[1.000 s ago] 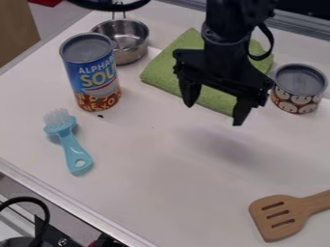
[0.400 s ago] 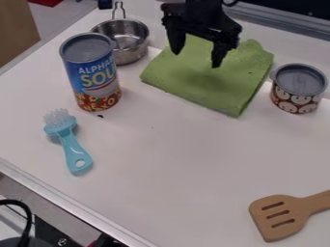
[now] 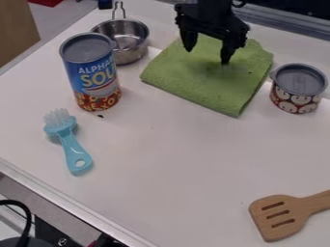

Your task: Move the green cloth at the bottom of the table

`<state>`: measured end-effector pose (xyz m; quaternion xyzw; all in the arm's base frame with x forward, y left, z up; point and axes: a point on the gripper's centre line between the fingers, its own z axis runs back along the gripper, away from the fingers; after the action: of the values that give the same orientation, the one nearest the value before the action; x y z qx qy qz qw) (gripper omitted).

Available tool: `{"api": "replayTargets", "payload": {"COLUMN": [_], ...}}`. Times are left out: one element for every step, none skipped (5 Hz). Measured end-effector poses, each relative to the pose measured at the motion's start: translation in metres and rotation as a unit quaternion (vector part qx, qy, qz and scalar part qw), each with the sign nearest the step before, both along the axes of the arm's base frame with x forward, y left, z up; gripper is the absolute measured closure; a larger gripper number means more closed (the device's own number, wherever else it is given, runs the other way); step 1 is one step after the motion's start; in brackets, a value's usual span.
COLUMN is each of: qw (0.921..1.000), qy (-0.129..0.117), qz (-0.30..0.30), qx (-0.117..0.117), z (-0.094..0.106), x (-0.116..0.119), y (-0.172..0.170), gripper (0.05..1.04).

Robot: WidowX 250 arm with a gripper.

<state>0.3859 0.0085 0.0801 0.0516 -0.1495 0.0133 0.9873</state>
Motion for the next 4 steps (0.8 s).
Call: {"api": "replayTargets", "payload": {"qw": [0.9998, 0.9998, 0.9999, 0.9999], "qy": [0.005, 0.014, 0.012, 0.012], "qz": [-0.006, -0.001, -0.010, -0.011], "qx": [-0.017, -0.013, -0.002, -0.002], "z": [-0.001, -0.003, -0.014, -0.025], "x": [0.000, 0.004, 0.003, -0.003], "y": [-0.006, -0.004, -0.004, -0.004], "gripper": [0.444, 0.731, 0.938, 1.030]}}
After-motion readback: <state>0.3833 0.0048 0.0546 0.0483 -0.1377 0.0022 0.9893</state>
